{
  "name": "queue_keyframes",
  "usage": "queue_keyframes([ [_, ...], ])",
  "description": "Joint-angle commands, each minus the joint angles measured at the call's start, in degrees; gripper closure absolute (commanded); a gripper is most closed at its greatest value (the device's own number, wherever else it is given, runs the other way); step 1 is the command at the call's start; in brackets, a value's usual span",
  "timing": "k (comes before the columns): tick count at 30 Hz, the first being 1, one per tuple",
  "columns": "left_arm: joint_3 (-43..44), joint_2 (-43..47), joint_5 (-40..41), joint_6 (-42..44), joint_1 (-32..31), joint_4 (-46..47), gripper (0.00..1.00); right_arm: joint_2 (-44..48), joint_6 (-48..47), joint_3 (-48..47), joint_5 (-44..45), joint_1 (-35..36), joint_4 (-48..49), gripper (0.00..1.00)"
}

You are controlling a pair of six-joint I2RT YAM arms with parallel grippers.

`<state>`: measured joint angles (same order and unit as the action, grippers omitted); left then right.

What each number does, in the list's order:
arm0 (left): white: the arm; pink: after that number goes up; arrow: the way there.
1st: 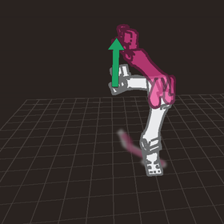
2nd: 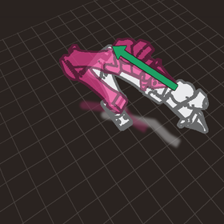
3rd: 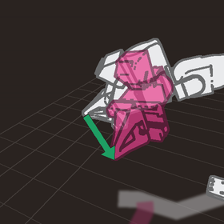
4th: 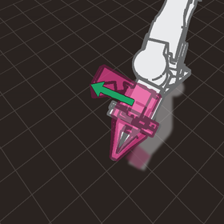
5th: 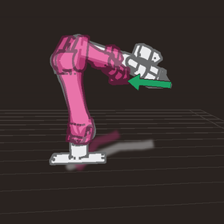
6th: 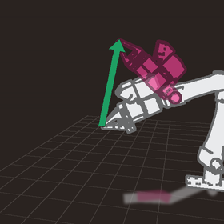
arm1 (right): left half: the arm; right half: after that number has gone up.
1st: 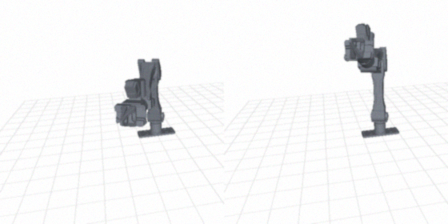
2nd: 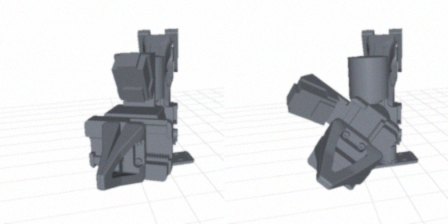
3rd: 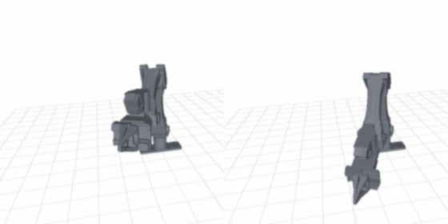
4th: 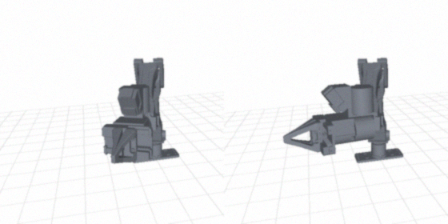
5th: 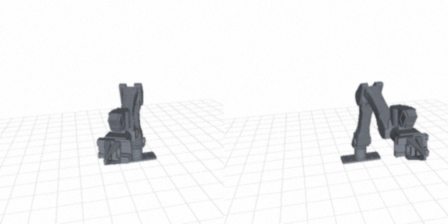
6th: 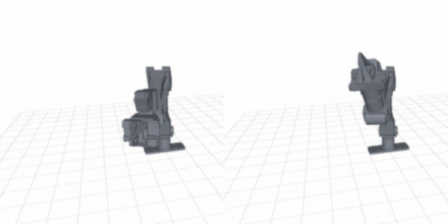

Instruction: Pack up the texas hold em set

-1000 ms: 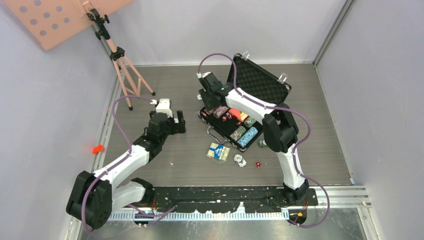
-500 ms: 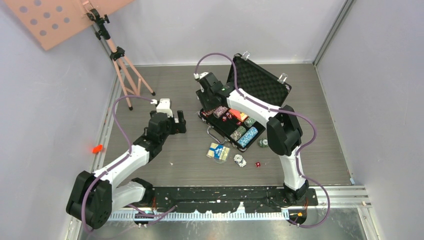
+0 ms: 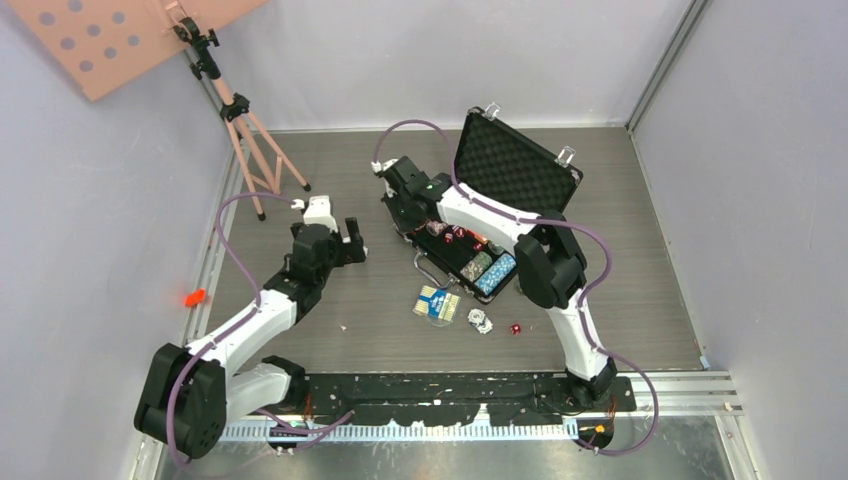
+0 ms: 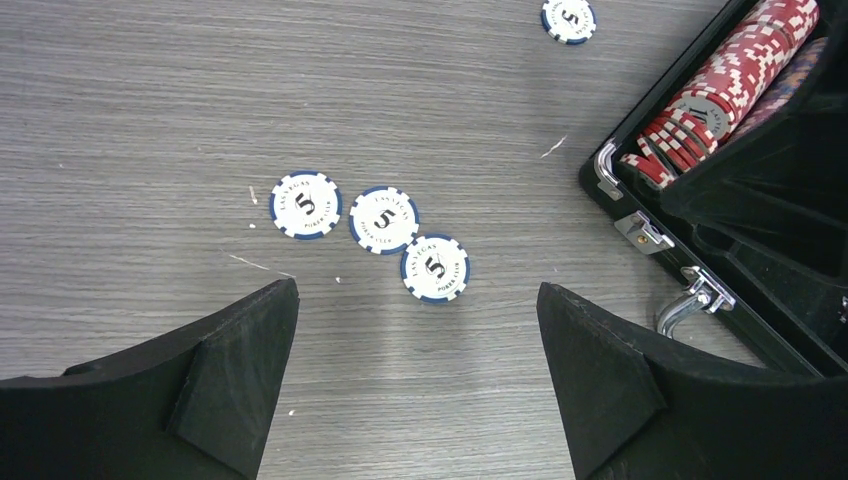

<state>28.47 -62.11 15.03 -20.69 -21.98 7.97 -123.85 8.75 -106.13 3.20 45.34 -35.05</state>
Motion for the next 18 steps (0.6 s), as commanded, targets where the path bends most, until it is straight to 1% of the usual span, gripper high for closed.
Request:
queue_keyframes([
  [1, -0.53, 1.43, 1.15, -0.67, 0.27, 1.97, 0.08, -2.01, 0.86, -4.28, 0.31, 0.36, -0.03, 1.0],
  [14, -0.25, 0.79, 0.36, -0.32, 0.36, 2.05, 0.08, -6.5, 1.35, -8.73, 11.04, 0.36, -3.52, 1.0],
  [18, -0.22, 0.67, 0.2, -0.32, 0.36, 2.14, 0.08, -6.85, 1.19, -8.86, 11.86, 0.36, -4.18, 0.99],
])
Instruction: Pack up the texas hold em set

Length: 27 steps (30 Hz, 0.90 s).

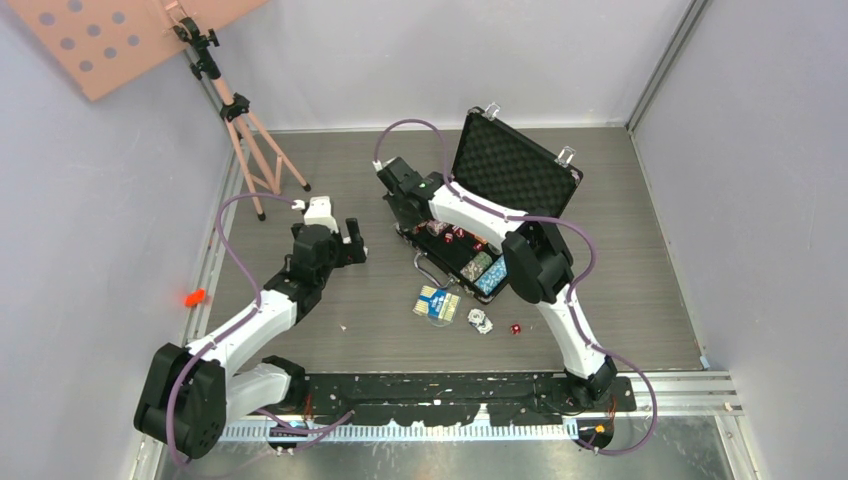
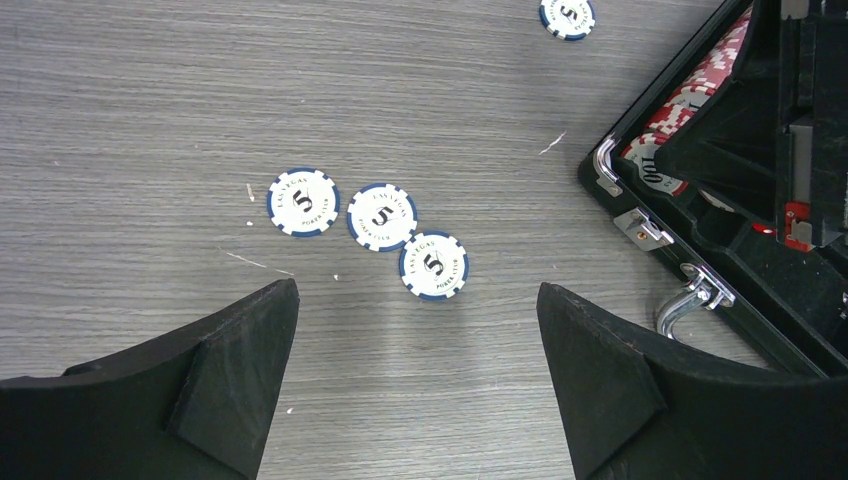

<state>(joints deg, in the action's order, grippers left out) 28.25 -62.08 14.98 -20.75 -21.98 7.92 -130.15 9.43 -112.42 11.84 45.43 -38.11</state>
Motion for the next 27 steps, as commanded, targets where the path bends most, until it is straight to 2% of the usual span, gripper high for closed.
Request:
queue_keyframes([
  [1, 0.08, 0.55, 0.16, -0.25, 0.36, 2.18, 0.08, -0.72, 0.46, -2.61, 3.0, 0.27, -1.24, 0.99],
  [7, 0.21, 0.37, -0.04, -0.24, 0.36, 2.18, 0.08, -1.55, 0.5, -2.67, 3.76, 0.3, -2.07, 0.99],
  [14, 0.2, 0.2, -0.14, -0.16, 0.36, 2.12, 0.08, -3.61, 2.86, -5.33, 8.88, -0.38, -3.78, 0.96],
  [22, 0.23, 0.14, -0.3, -0.08, 0.36, 2.1, 0.08, -2.96, 3.48, -5.45, 4.08, -2.2, -3.6, 0.91],
  [27, 0.31, 0.2, -0.48, -0.08, 0.36, 2.18, 0.08, -1.97, 2.81, -5.42, -2.97, -2.19, -3.65, 0.88],
])
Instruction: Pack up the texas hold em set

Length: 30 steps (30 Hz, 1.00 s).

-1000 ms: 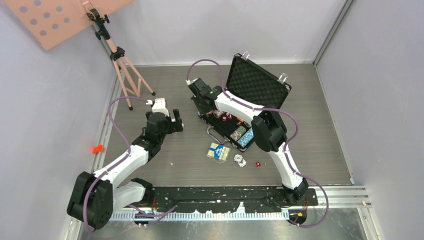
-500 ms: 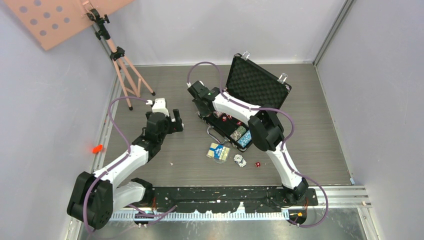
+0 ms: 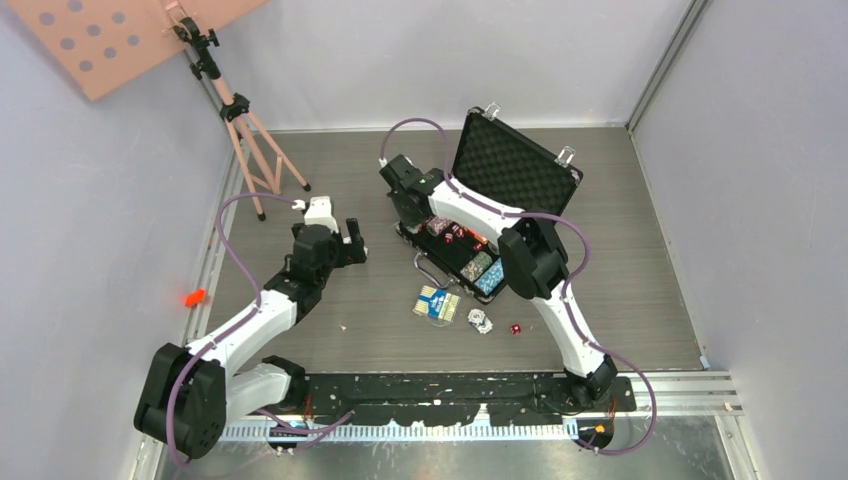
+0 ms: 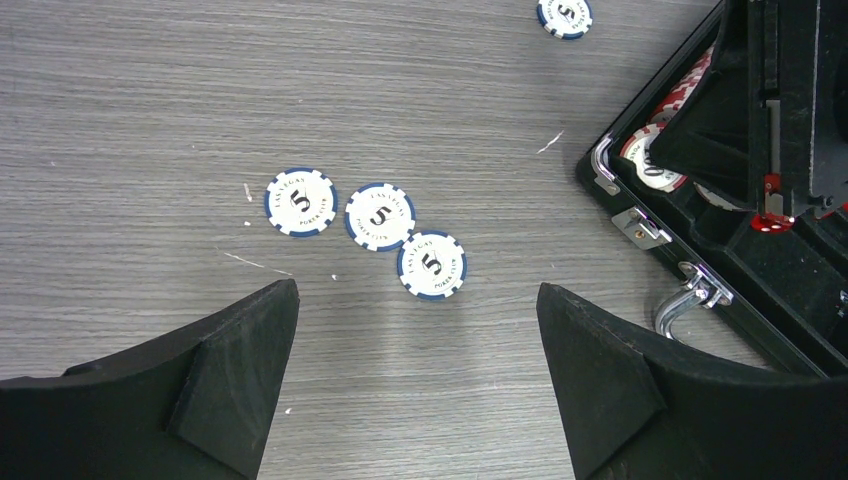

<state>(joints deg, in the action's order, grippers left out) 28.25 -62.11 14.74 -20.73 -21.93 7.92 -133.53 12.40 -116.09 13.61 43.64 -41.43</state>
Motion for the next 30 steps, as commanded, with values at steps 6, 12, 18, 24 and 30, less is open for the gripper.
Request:
queue_keyframes([
  [6, 0.31, 0.11, -0.37, -0.1, 0.31, 2.1, 0.08, 0.87, 0.59, -2.79, -7.77, -0.4, -1.45, 0.87],
  [12, 0.34, 0.04, -0.5, -0.01, 0.31, 2.1, 0.08, -1.02, 1.14, -4.33, -10.4, -0.4, -3.43, 0.86],
  [18, 0.48, -0.23, -0.75, -0.01, 0.31, 2.1, 0.08, -0.23, 1.55, -5.28, -8.21, -0.42, -4.73, 0.75],
  [24, 0.64, -0.53, -0.94, -0.01, 0.31, 2.1, 0.08, -2.42, 2.25, -9.46, -10.73, -0.51, -8.58, 0.74],
  [30, 0.75, -0.81, -1.03, 0.08, 0.36, 1.94, 0.08, -6.08, 3.18, -13.44, -12.72, -0.55, -11.74, 0.92],
])
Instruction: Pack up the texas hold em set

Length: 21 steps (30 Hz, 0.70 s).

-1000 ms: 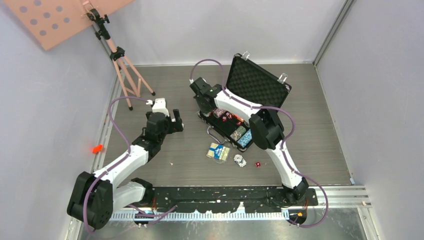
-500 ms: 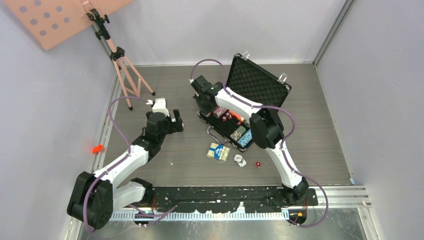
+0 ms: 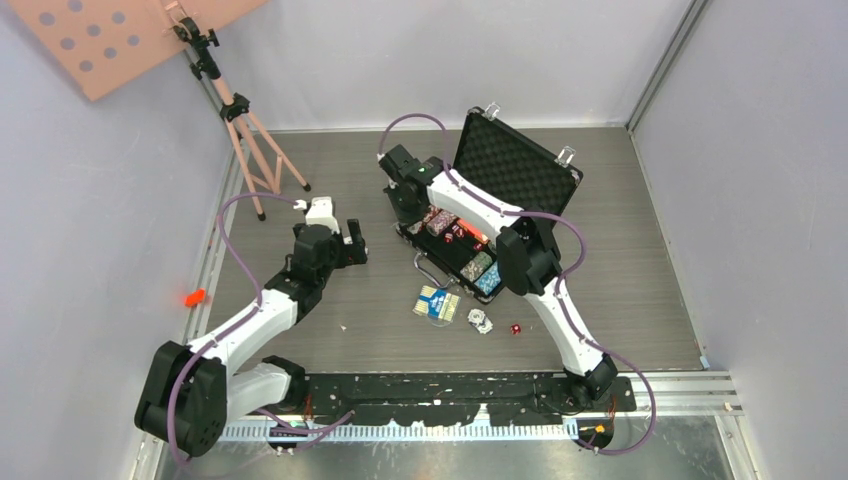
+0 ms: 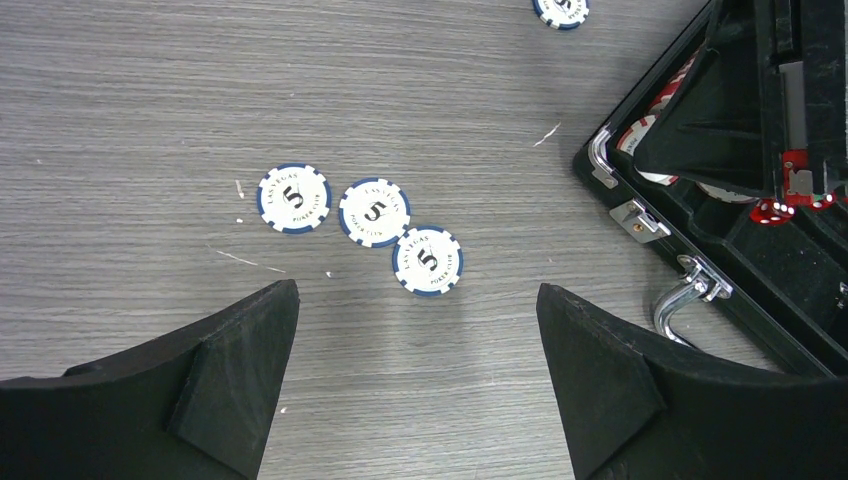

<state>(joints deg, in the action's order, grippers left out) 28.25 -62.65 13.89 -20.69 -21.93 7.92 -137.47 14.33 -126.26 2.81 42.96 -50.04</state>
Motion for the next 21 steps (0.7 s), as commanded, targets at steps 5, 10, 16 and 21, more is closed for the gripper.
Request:
queue_keyframes([
  [5, 0.76, -0.25, -0.18, 0.03, 0.31, 1.92, 0.08, -3.0, 1.36, -3.2, -1.93, -0.07, -3.62, 0.99],
  [10, 0.82, -0.14, -0.18, 0.03, 0.32, 1.84, 0.08, -3.27, 0.96, -3.17, -1.93, -0.09, -3.89, 1.0],
  [16, 0.84, -0.22, -0.18, 0.11, 0.33, 1.92, 0.08, -5.27, -0.52, -3.65, 2.27, 1.21, -5.71, 1.0],
  [21, 0.83, -0.15, -0.18, 0.12, 0.37, 1.89, 0.08, -5.95, -1.33, -3.43, 16.01, 2.41, -7.73, 1.0],
])
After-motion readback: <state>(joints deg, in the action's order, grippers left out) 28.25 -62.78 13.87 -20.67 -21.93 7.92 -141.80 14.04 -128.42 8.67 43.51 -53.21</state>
